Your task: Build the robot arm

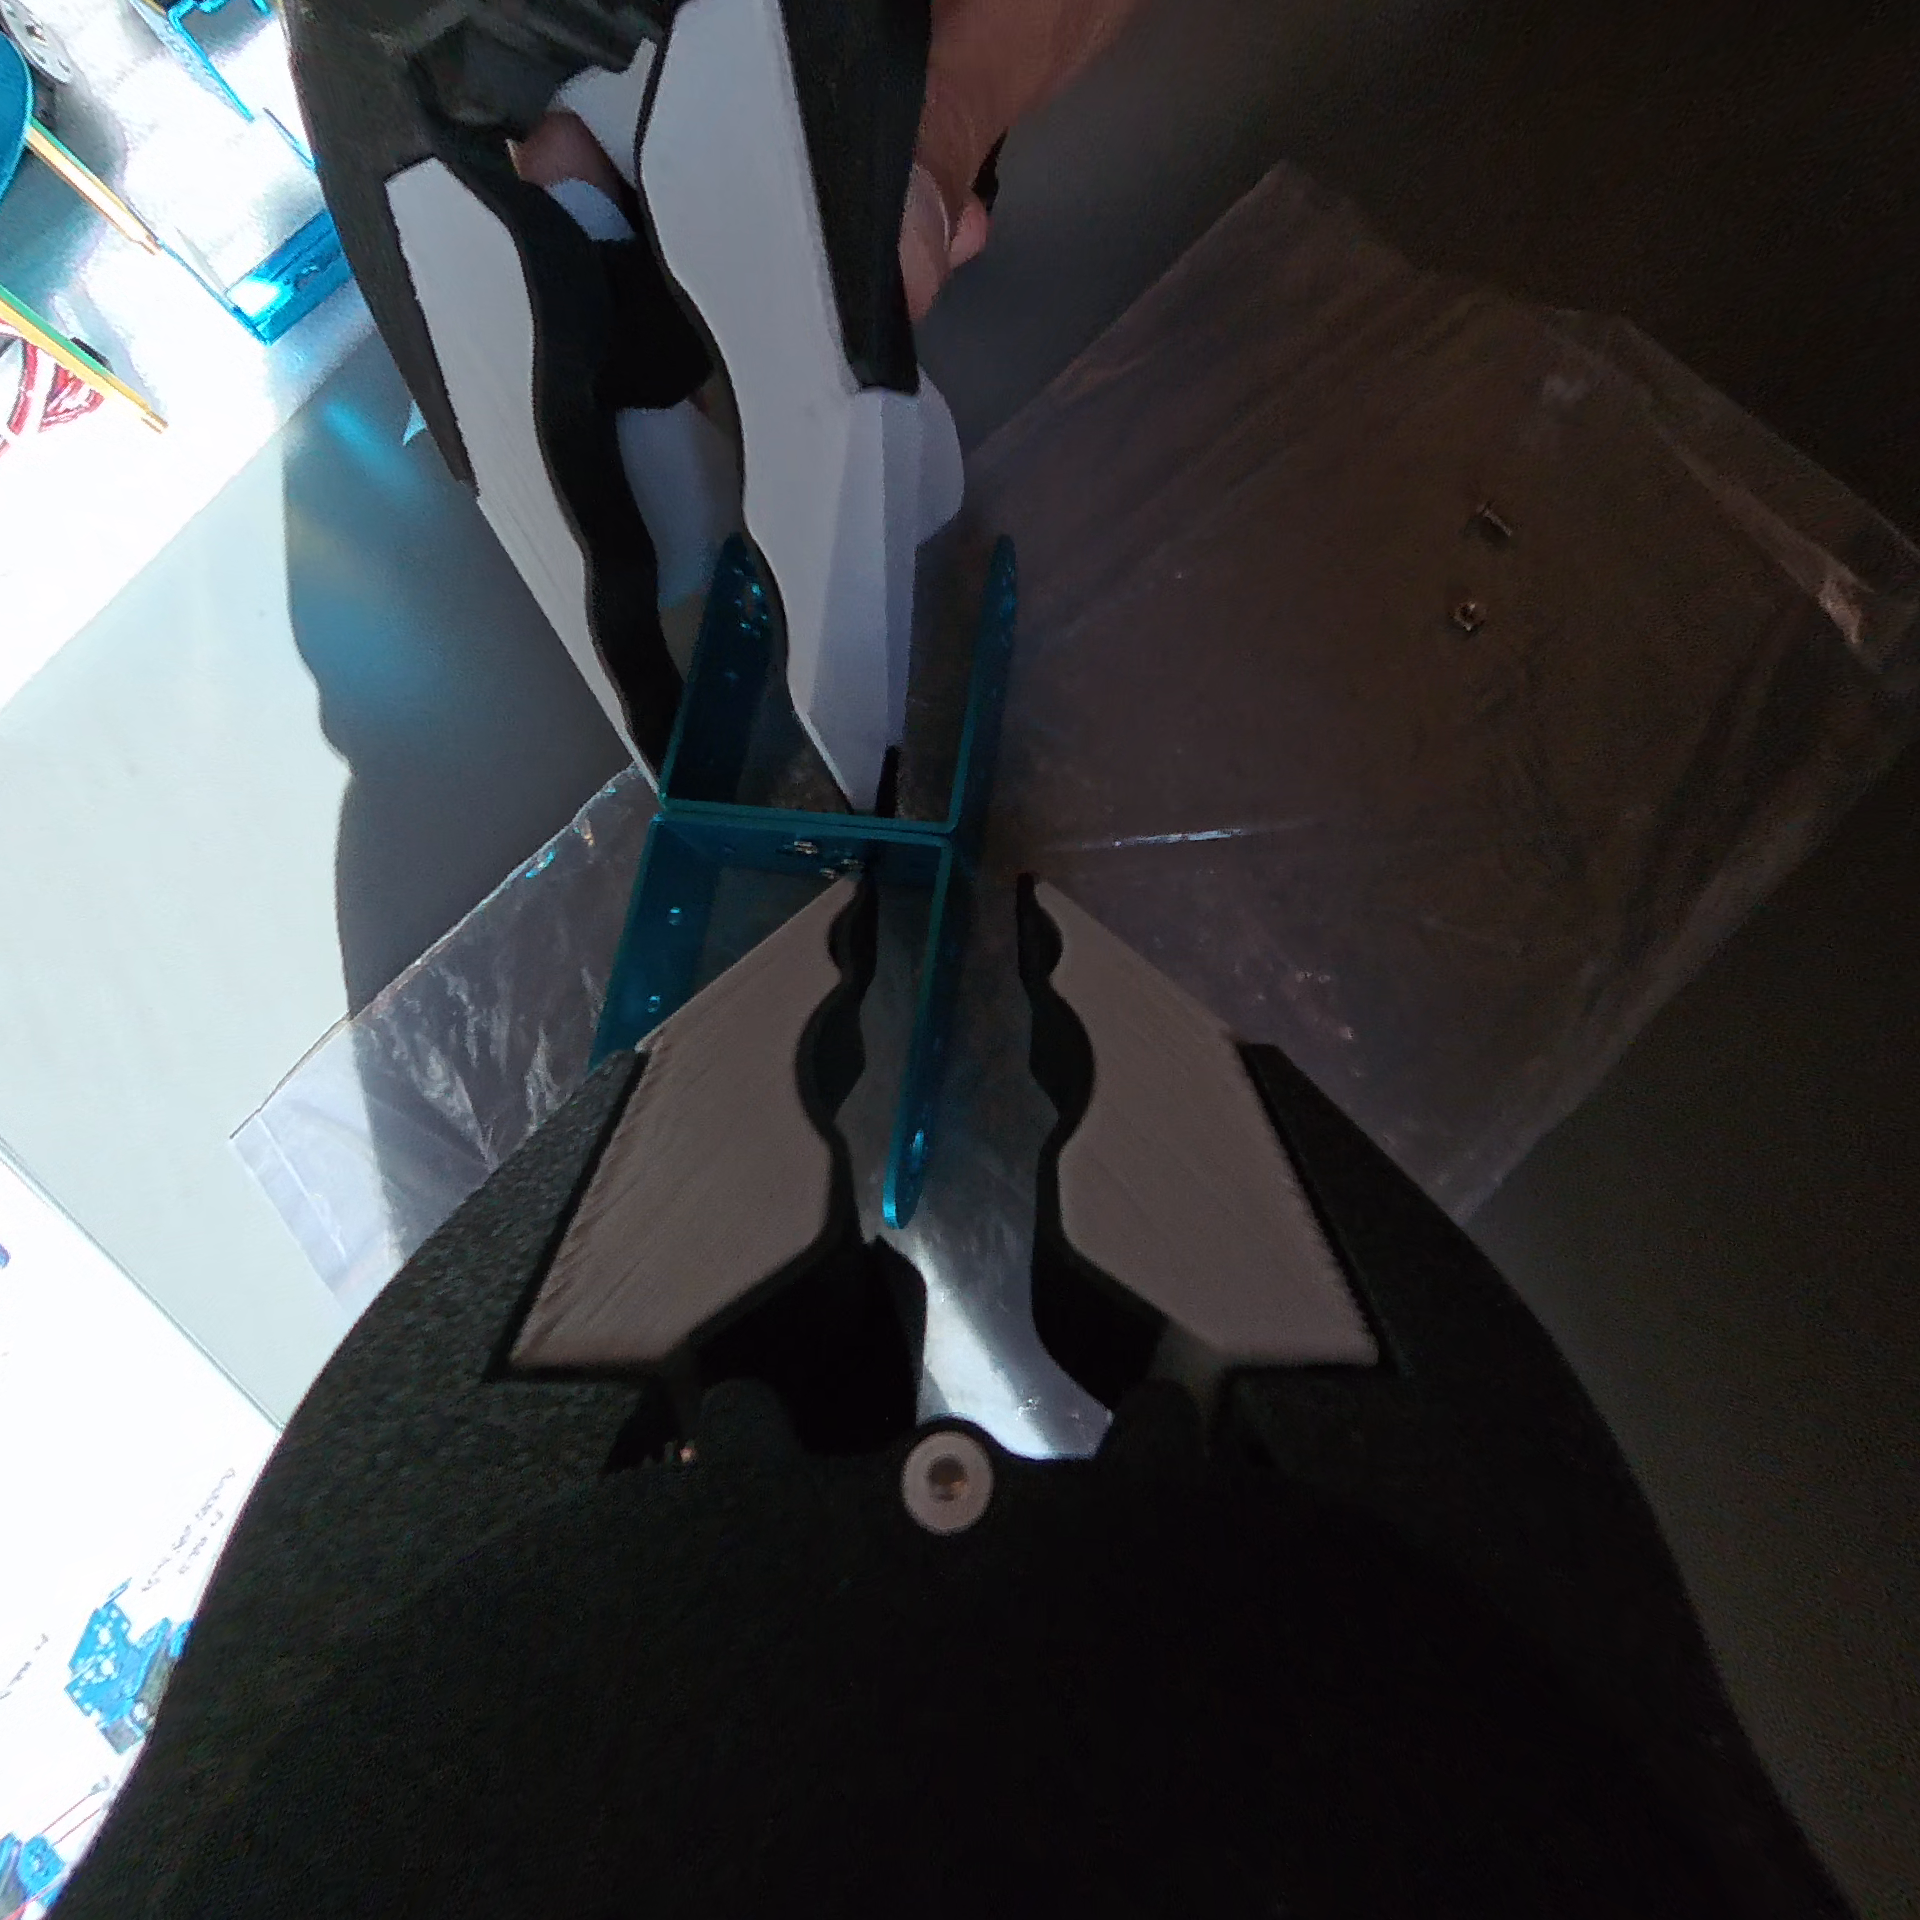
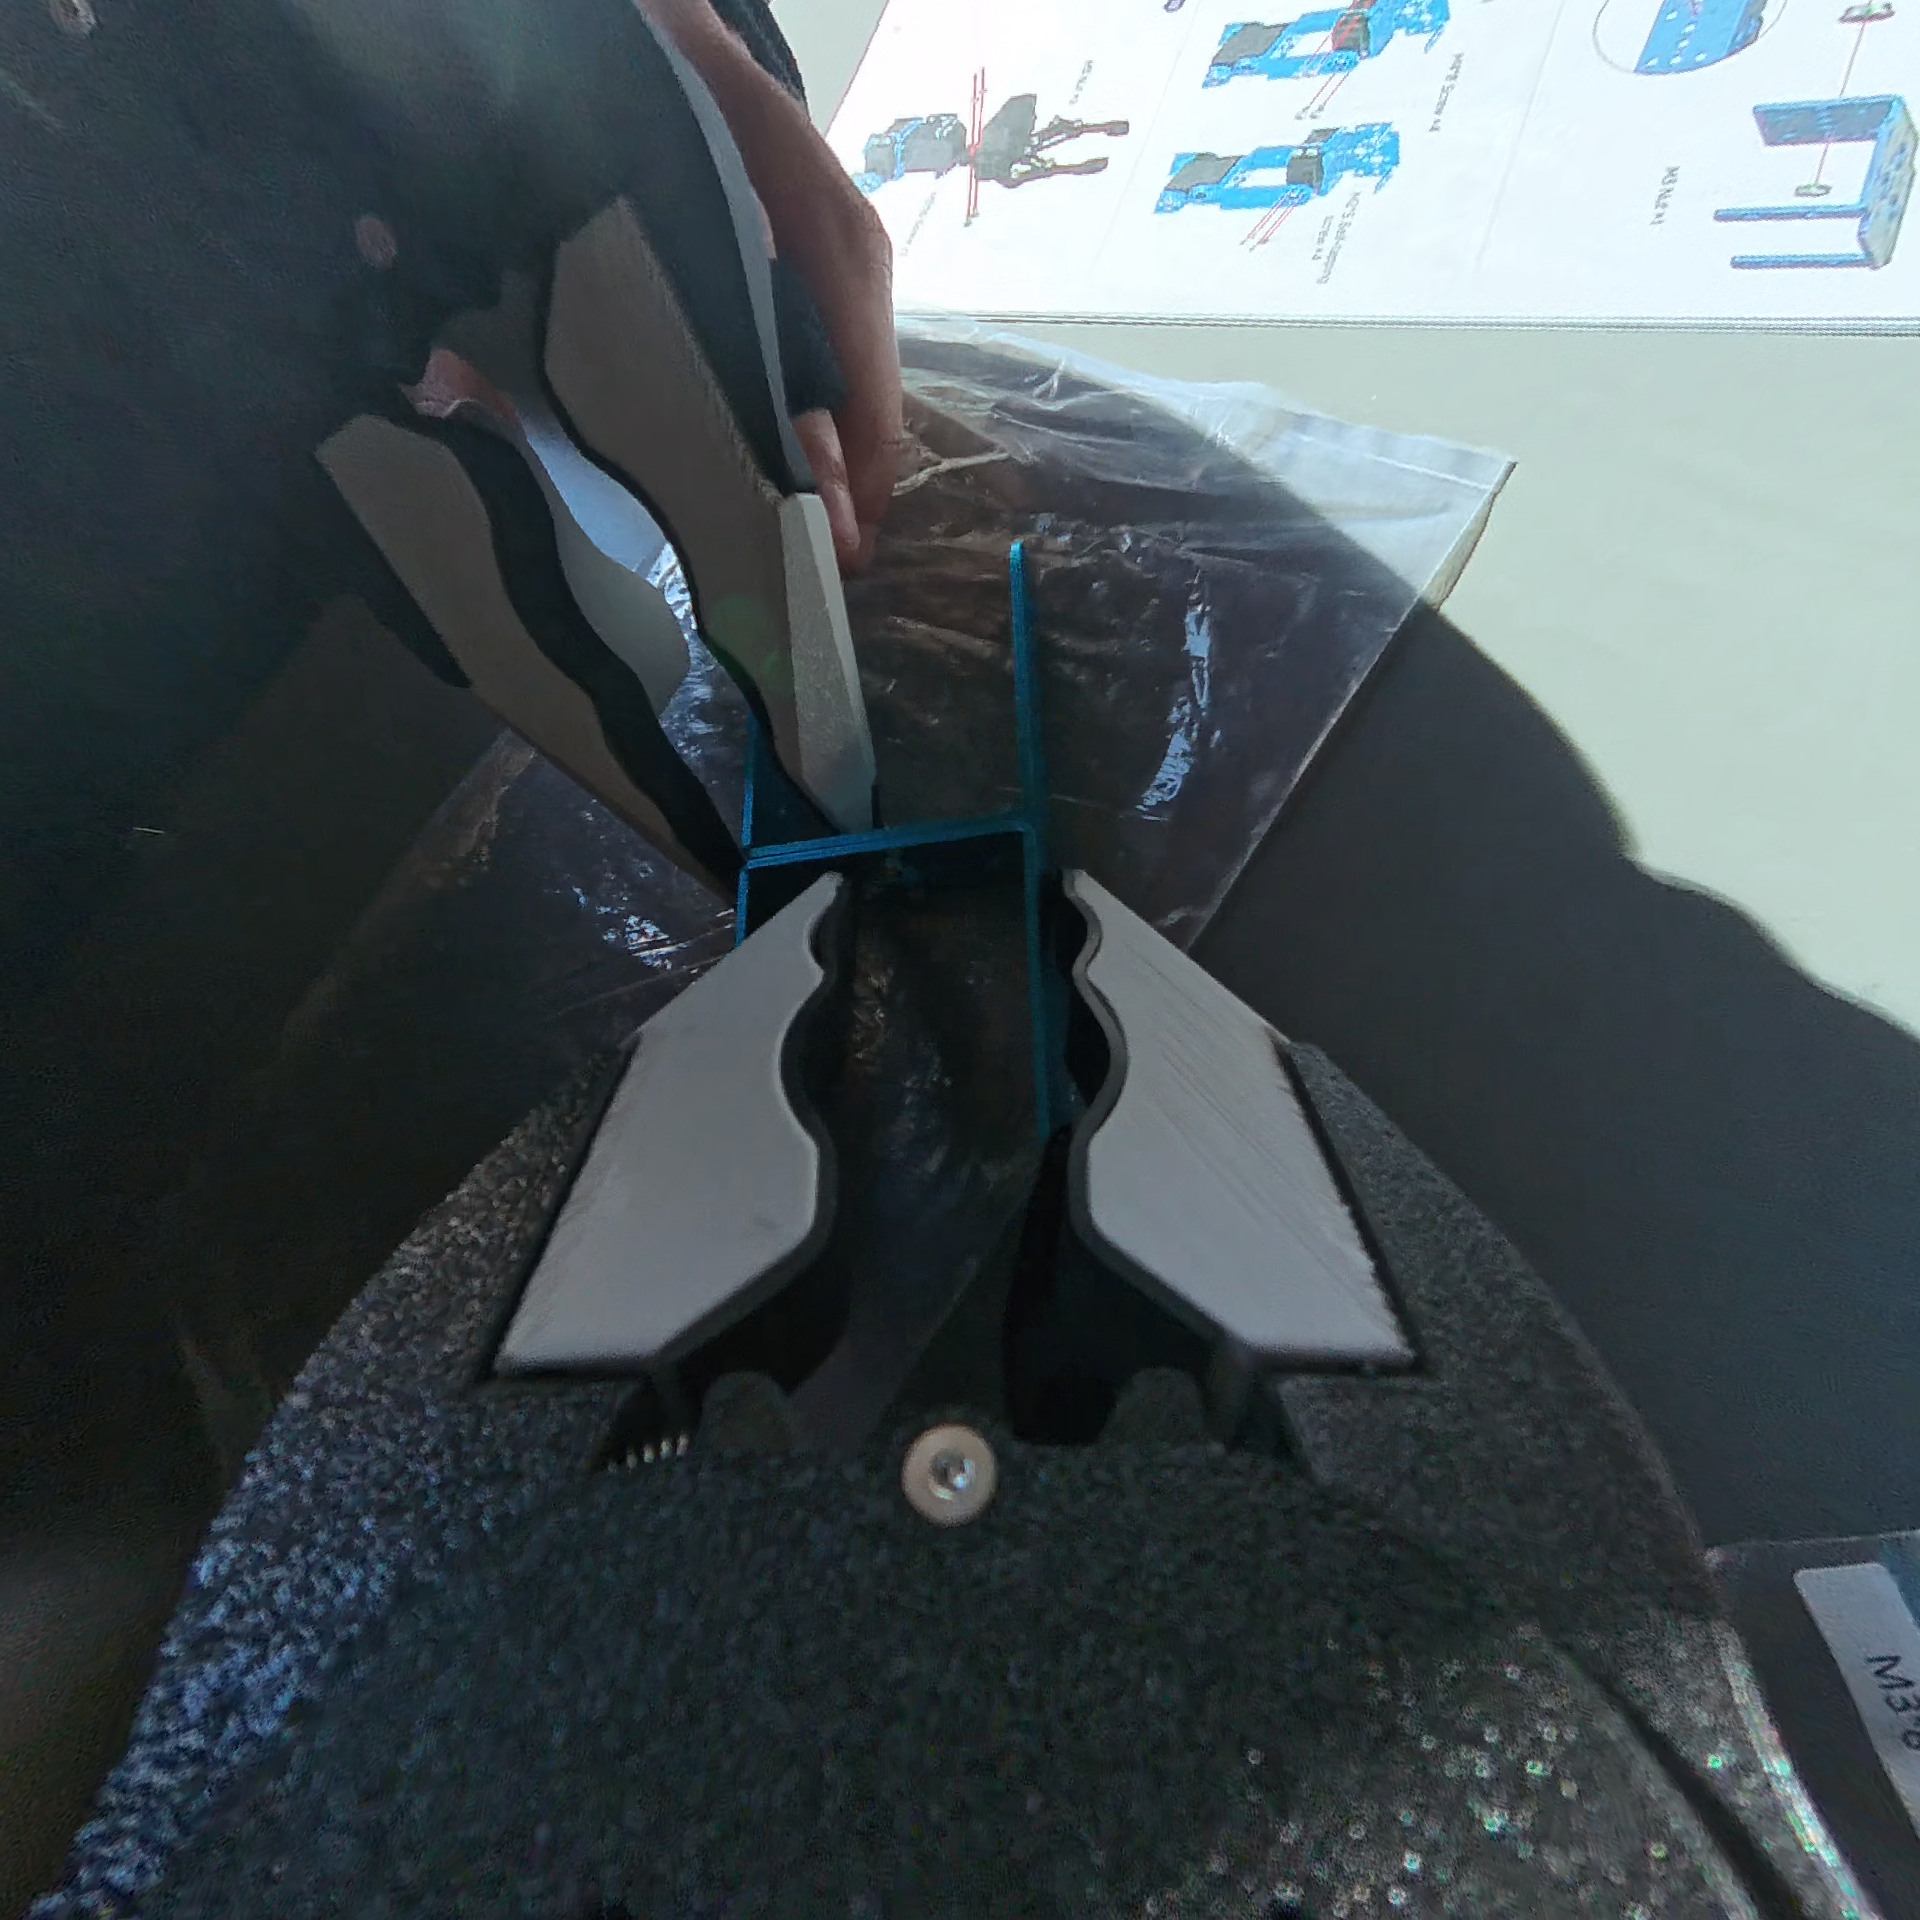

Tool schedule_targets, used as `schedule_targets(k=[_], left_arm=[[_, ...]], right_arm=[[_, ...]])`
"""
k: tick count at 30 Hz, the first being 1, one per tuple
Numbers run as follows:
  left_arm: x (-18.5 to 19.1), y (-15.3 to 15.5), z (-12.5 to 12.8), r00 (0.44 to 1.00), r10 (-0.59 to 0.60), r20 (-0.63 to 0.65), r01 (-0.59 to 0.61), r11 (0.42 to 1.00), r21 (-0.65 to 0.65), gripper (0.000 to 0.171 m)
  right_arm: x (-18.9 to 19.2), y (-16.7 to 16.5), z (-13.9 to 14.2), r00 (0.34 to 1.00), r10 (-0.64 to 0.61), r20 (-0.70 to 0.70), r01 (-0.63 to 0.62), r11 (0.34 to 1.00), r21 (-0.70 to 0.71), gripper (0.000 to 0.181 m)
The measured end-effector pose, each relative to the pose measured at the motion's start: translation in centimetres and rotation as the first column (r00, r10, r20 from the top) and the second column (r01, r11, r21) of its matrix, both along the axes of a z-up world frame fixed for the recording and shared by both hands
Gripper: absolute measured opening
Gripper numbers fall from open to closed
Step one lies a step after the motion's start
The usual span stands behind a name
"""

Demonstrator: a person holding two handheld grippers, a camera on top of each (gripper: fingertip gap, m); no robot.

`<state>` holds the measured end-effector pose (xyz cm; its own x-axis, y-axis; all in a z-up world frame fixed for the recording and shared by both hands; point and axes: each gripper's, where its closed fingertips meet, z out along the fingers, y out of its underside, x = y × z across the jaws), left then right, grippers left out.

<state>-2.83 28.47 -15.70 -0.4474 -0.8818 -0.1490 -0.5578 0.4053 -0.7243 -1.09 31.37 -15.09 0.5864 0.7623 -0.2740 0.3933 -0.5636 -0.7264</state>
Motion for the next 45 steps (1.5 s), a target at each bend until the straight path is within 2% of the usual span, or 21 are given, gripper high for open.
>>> schedule_targets(k=[4, 9, 14, 16, 18, 26, 29, 30, 31, 33, 39, 45], left_arm=[[0.0, 0.0, 0.0, 1.0, 0.0, -0.001, 0.0, 1.0, -0.002, 0.026], [0.1, 0.1, 0.0, 1.0, -0.001, 0.001, 0.001, 1.0, 0.002, 0.026], [0.2, 0.0, 0.0, 1.0, -0.002, 0.001, 0.002, 1.0, 0.005, 0.026], [0.2, 0.0, 0.0, 1.0, -0.003, 0.0, 0.003, 1.0, 0.002, 0.026], [0.2, 0.0, 0.0, 1.0, -0.003, -0.001, 0.003, 1.0, 0.0, 0.026], [0.1, 0.0, 0.0, 1.0, 0.001, 0.001, -0.001, 1.0, 0.007, 0.026], [0.2, 0.0, 0.1, 1.0, 0.002, 0.006, -0.002, 1.0, 0.008, 0.023], [0.1, -0.3, 0.0, 1.0, -0.014, -0.001, 0.014, 1.0, 0.004, 0.023], [0.1, -0.4, 0.0, 1.0, -0.012, -0.001, 0.012, 1.0, 0.003, 0.022], [0.1, -0.3, 0.0, 1.0, -0.009, 0.001, 0.009, 1.0, 0.005, 0.023], [0.1, -0.3, 0.0, 1.0, -0.011, 0.002, 0.011, 1.0, 0.007, 0.023], [0.2, -0.3, 0.0, 1.0, -0.01, -0.001, 0.01, 1.0, 0.004, 0.022]], right_arm=[[0.6, 0.1, 0.0, 0.999, -0.007, 0.035, 0.007, 1.0, 0.016, 0.043], [0.1, 0.1, -0.3, 0.999, -0.004, 0.048, 0.003, 1.0, 0.022, 0.038], [-0.1, -0.3, 0.0, 0.999, 0.0, -0.04, -0.002, 0.999, -0.054, 0.033], [-0.1, -0.3, 0.1, 1.0, 0.005, -0.024, -0.006, 1.0, -0.031, 0.034], [0.1, -0.1, 0.2, 1.0, 0.004, 0.013, -0.004, 1.0, 0.009, 0.042], [-0.1, -0.4, -0.2, 0.998, 0.019, 0.053, -0.019, 1.0, 0.004, 0.038], [0.2, -0.3, 0.1, 1.0, -0.002, -0.006, 0.002, 0.999, -0.034, 0.027], [0.5, 0.0, -0.2, 1.0, -0.021, 0.015, 0.021, 1.0, -0.023, 0.011], [0.6, -0.1, -0.4, 0.999, -0.008, 0.036, 0.008, 1.0, -0.005, 0.01], [0.8, 0.1, -0.3, 0.995, -0.013, 0.097, 0.009, 0.999, 0.042, 0.037], [0.0, -1.1, -0.1, 0.994, 0.05, 0.094, -0.052, 0.999, 0.011, 0.046], [-0.2, -0.9, -0.2, 0.994, 0.042, 0.101, -0.043, 0.999, 0.008, 0.037]])
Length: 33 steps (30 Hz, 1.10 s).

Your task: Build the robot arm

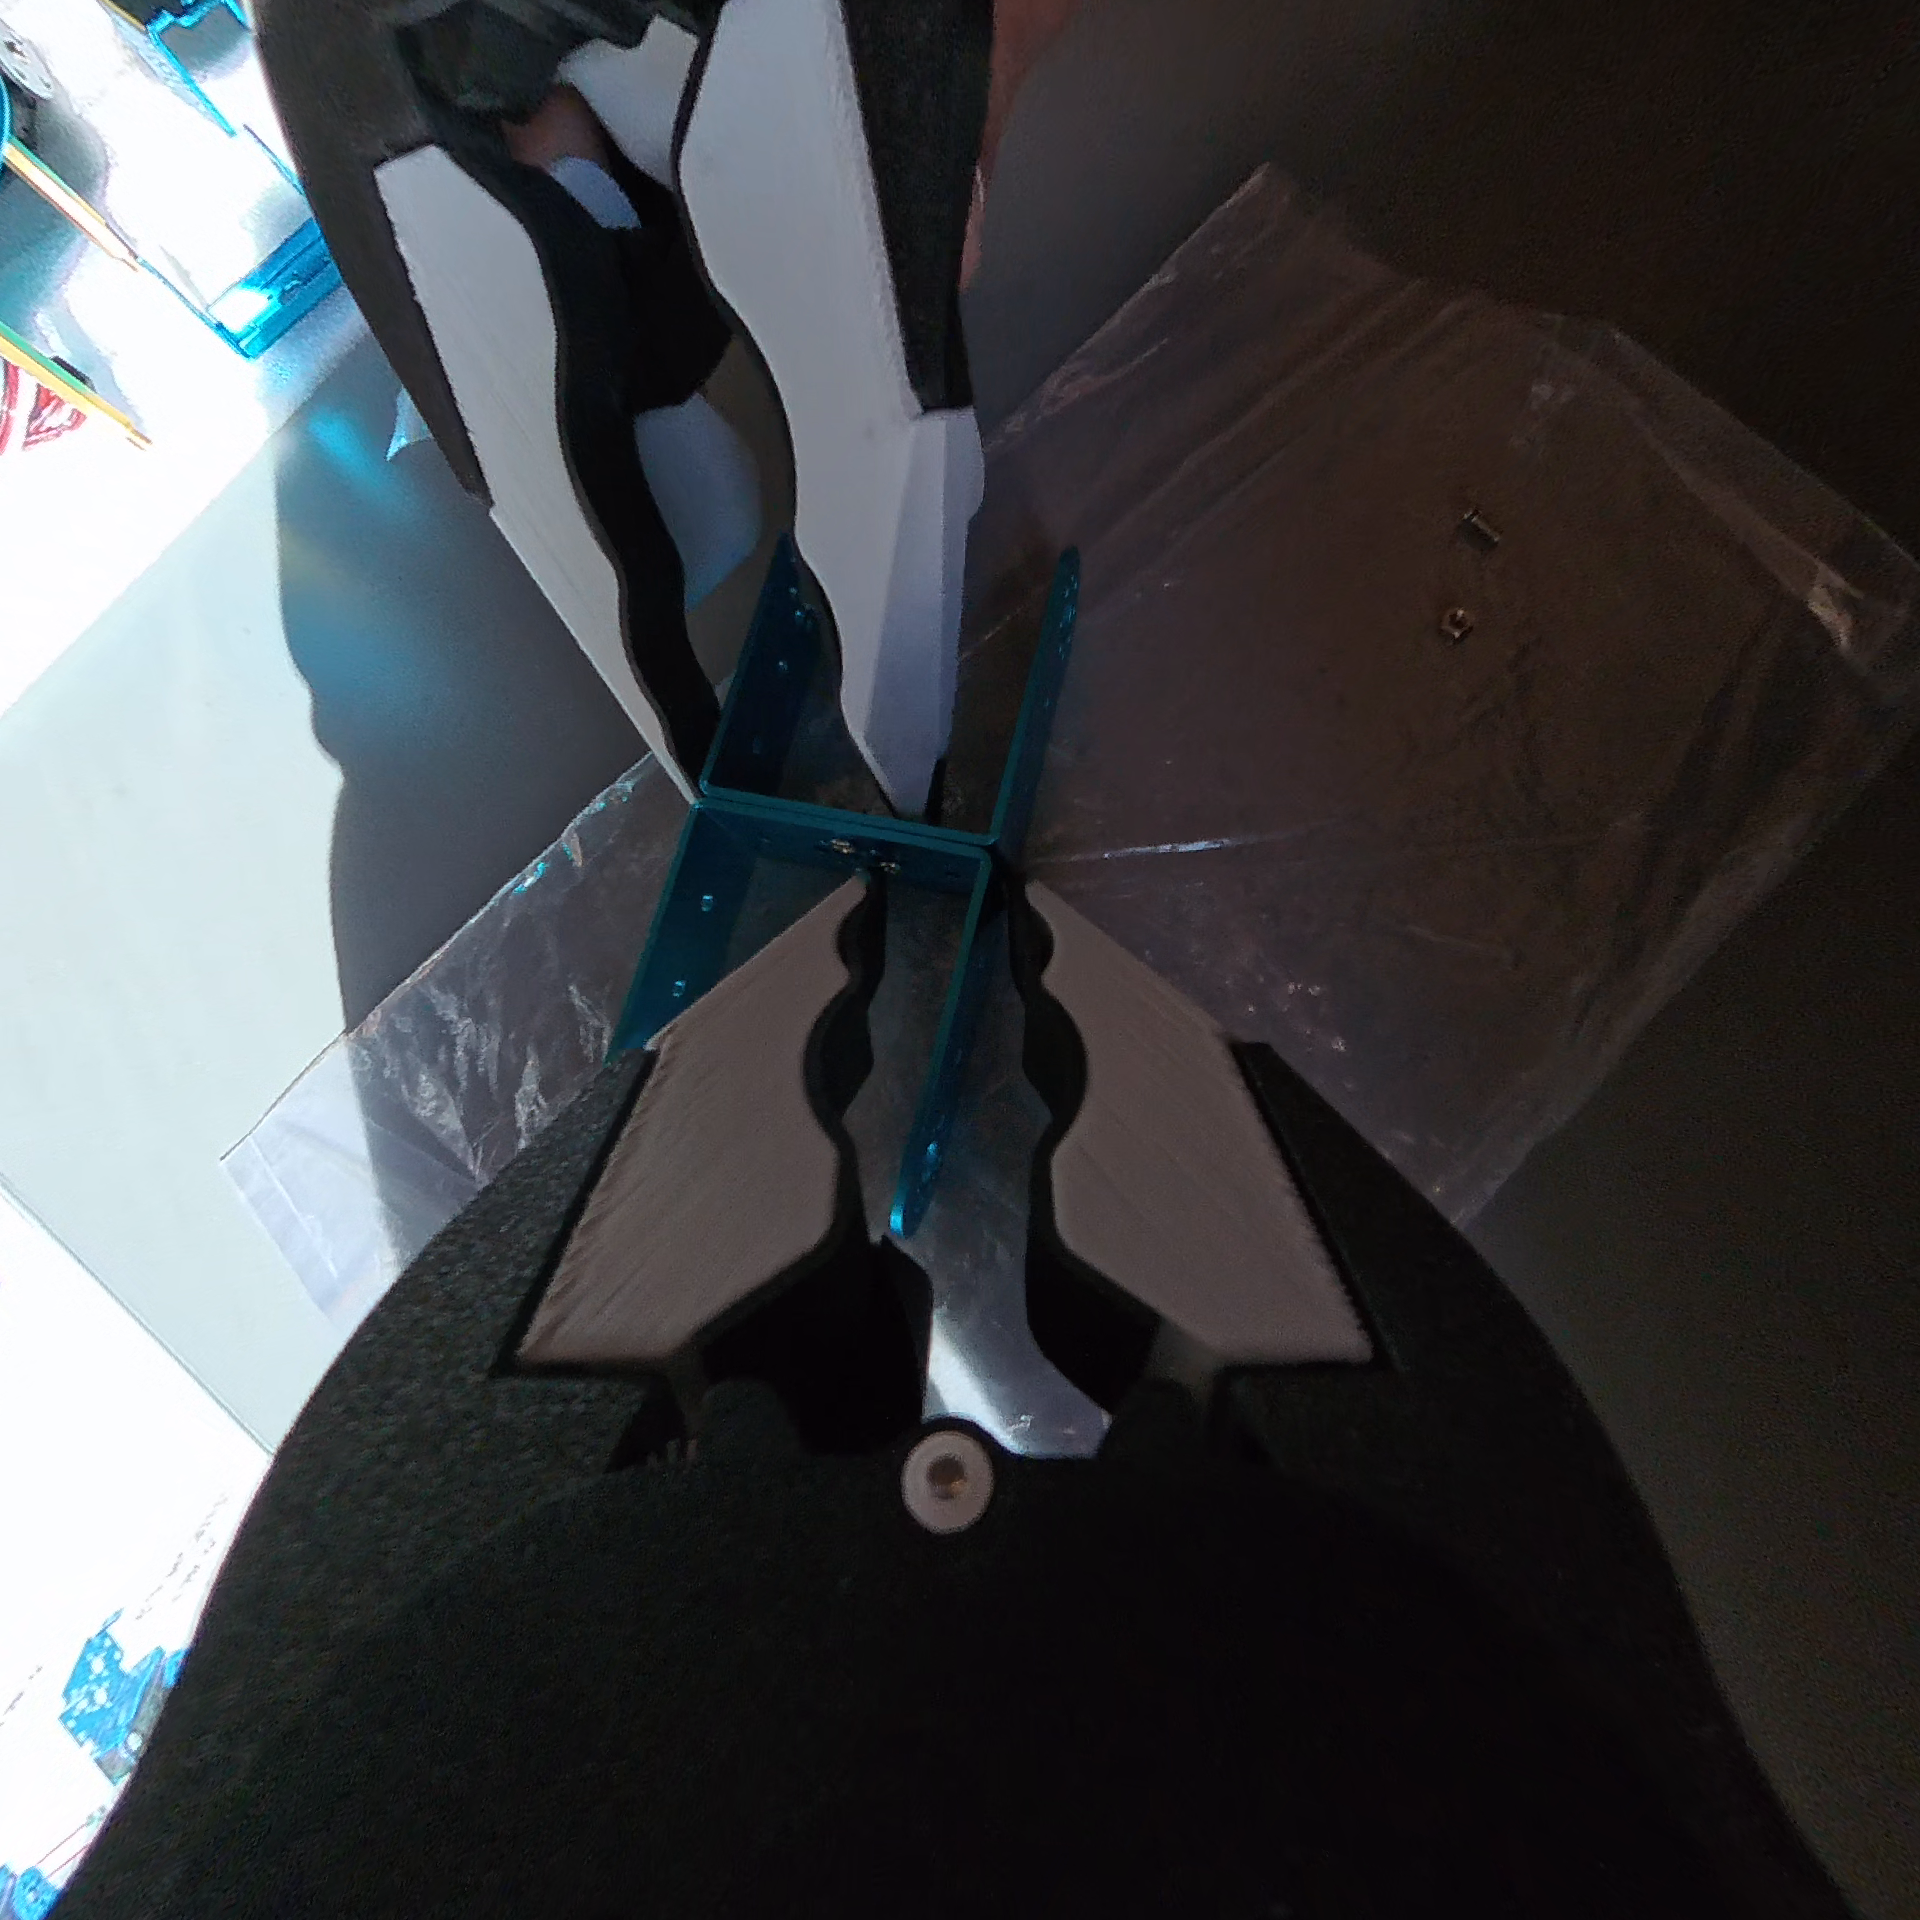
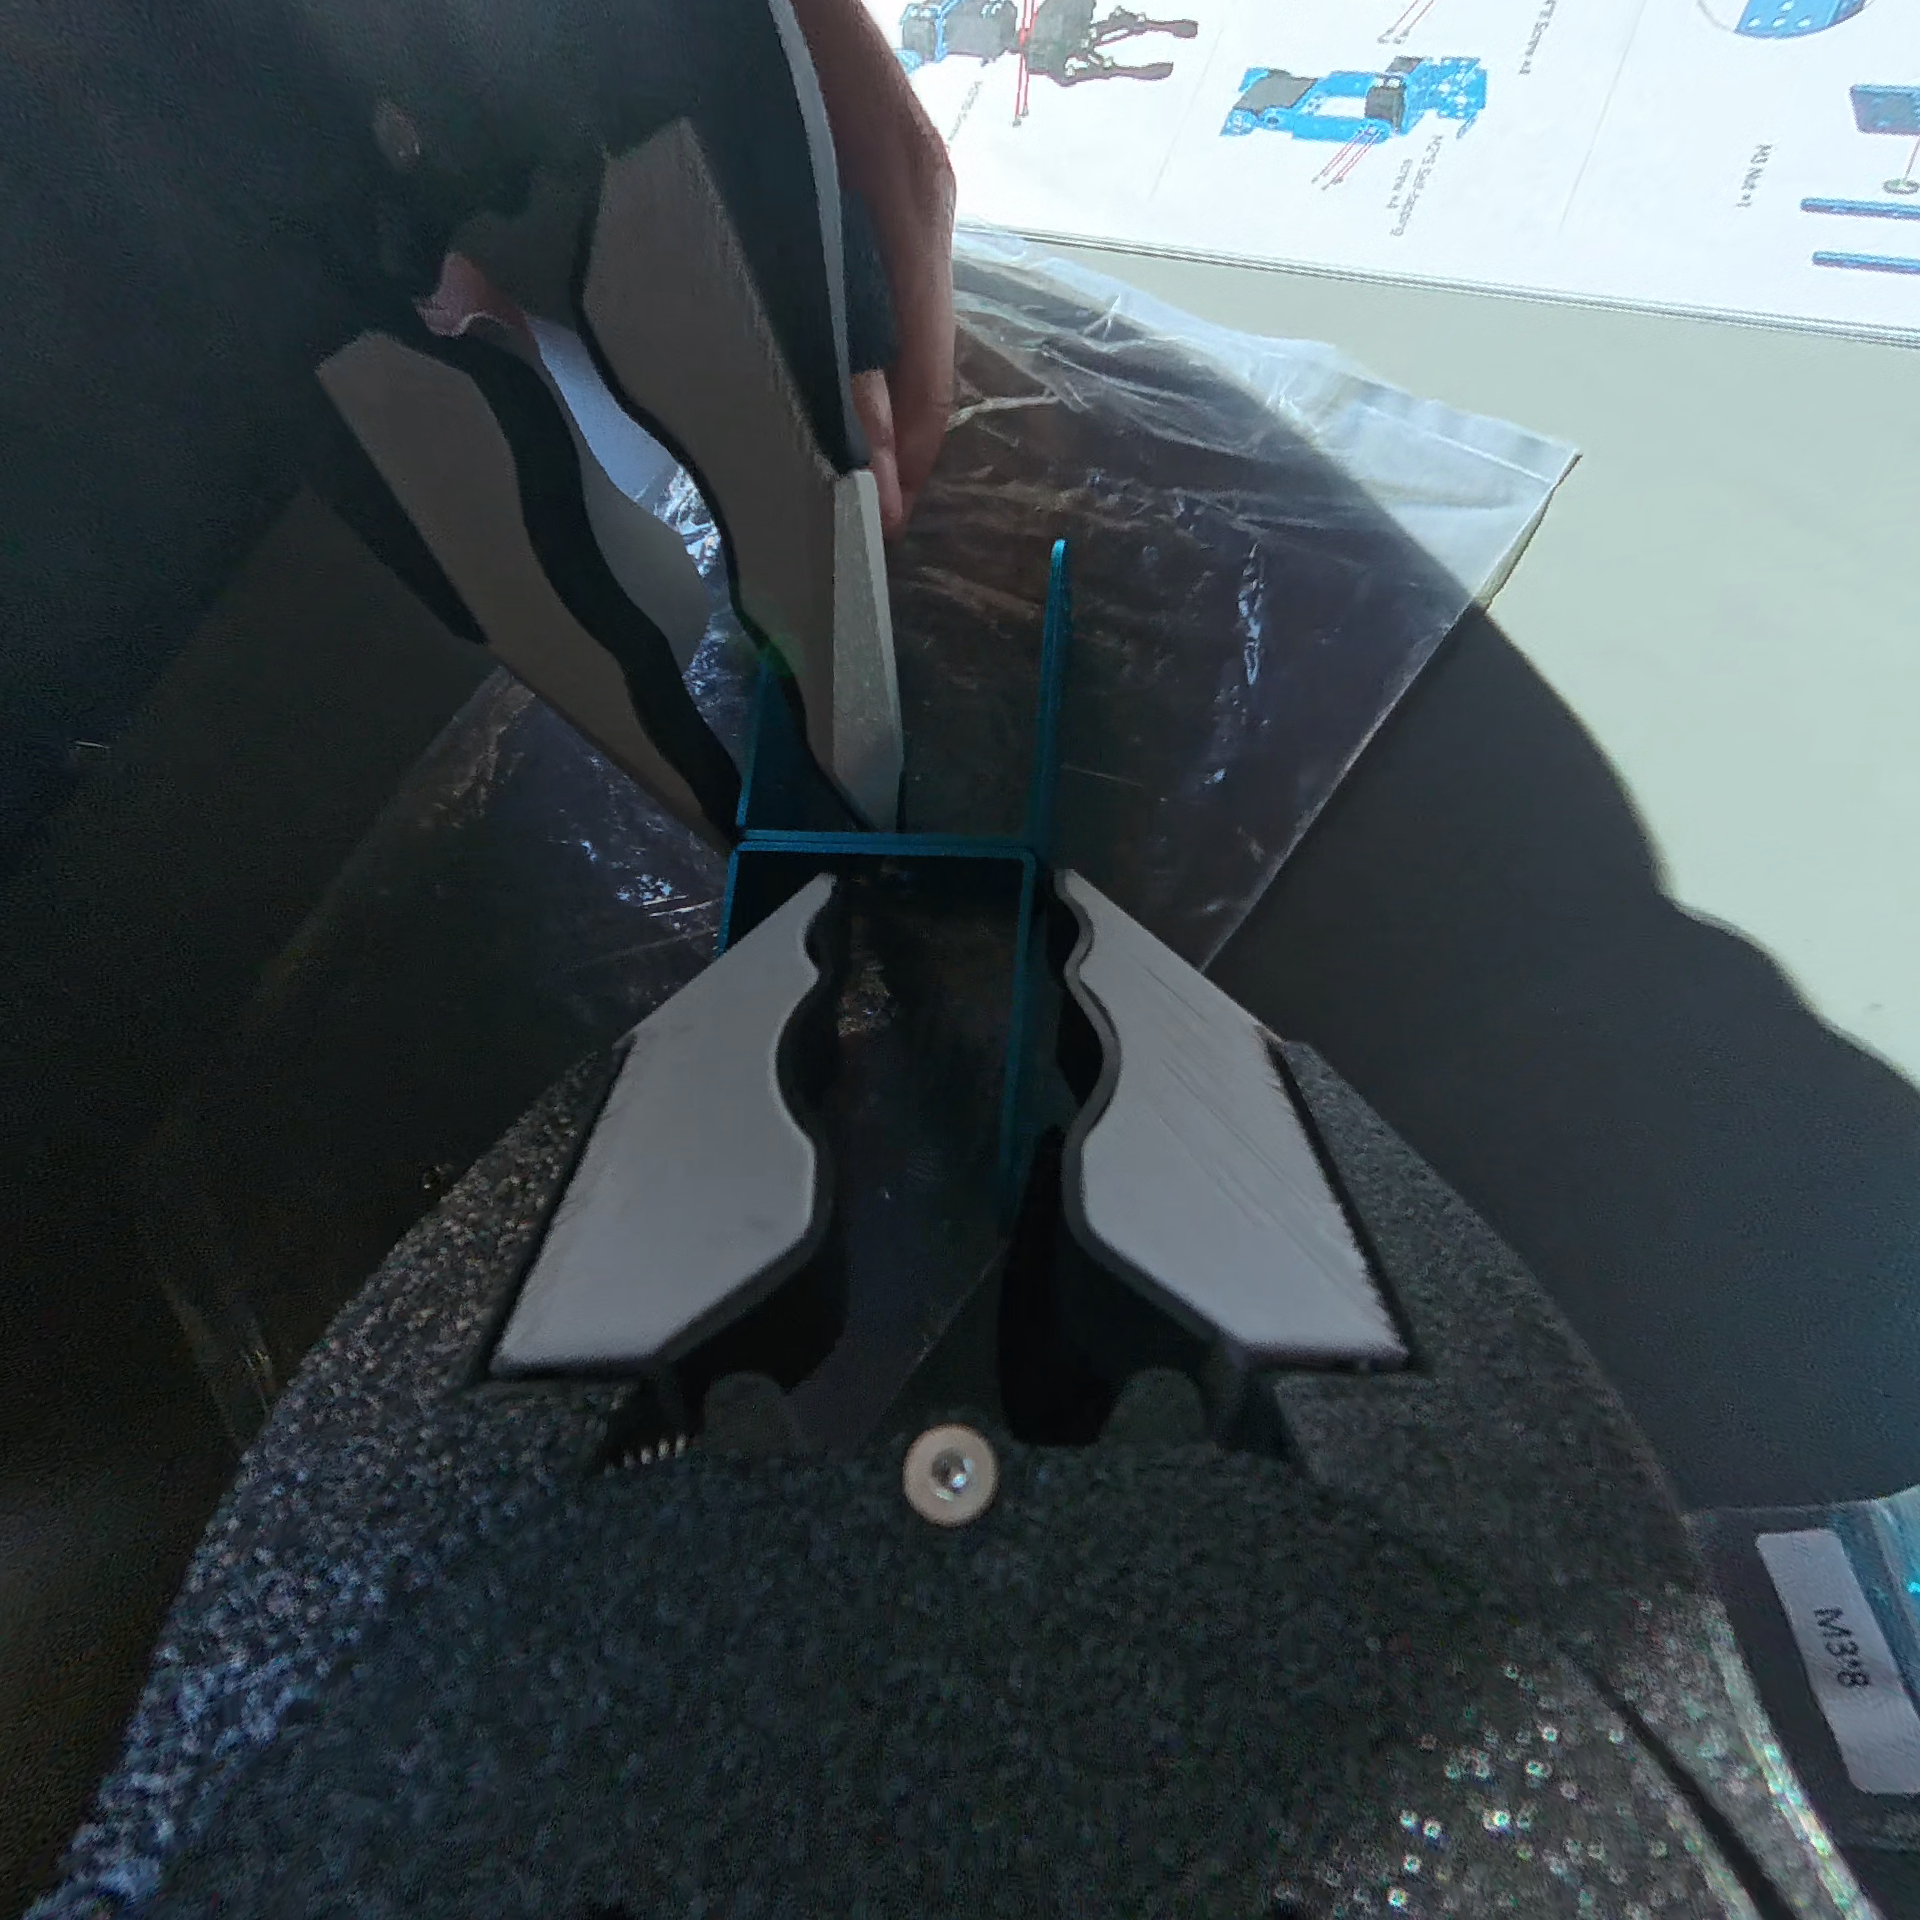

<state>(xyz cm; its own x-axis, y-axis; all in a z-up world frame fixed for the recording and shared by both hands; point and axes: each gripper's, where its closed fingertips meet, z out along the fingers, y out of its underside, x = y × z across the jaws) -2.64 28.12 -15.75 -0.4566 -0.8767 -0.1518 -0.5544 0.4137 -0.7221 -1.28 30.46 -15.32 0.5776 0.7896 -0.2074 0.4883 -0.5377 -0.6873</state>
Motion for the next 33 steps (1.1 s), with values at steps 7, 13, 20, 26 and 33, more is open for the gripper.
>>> schedule_targets(k=[7, 13, 20, 26, 33], left_arm=[[0.0, -0.1, 0.0, 1.0, -0.002, 0.003, 0.002, 1.0, 0.009, 0.02], [0.0, -0.1, 0.0, 1.0, -0.003, 0.004, 0.002, 1.0, 0.008, 0.02], [0.1, -0.2, 0.0, 1.0, -0.003, 0.003, 0.003, 1.0, 0.006, 0.02], [0.1, -0.2, 0.0, 1.0, -0.002, 0.004, 0.001, 1.0, 0.011, 0.019], [0.1, -0.2, 0.0, 1.0, -0.002, 0.005, 0.002, 1.0, 0.013, 0.019]], right_arm=[[0.2, 0.0, 0.2, 0.998, -0.01, -0.06, 0.007, 0.999, -0.043, 0.033], [0.5, -0.1, 0.9, 1.0, -0.014, -0.006, 0.014, 1.0, -0.007, 0.04], [0.2, -0.2, -0.1, 1.0, -0.015, 0.027, 0.016, 0.999, -0.031, 0.038], [0.3, -0.1, 0.2, 0.999, -0.029, -0.04, 0.026, 0.997, -0.071, 0.033], [0.7, -0.4, 0.6, 1.0, -0.018, 0.005, 0.018, 0.999, -0.047, 0.044]])
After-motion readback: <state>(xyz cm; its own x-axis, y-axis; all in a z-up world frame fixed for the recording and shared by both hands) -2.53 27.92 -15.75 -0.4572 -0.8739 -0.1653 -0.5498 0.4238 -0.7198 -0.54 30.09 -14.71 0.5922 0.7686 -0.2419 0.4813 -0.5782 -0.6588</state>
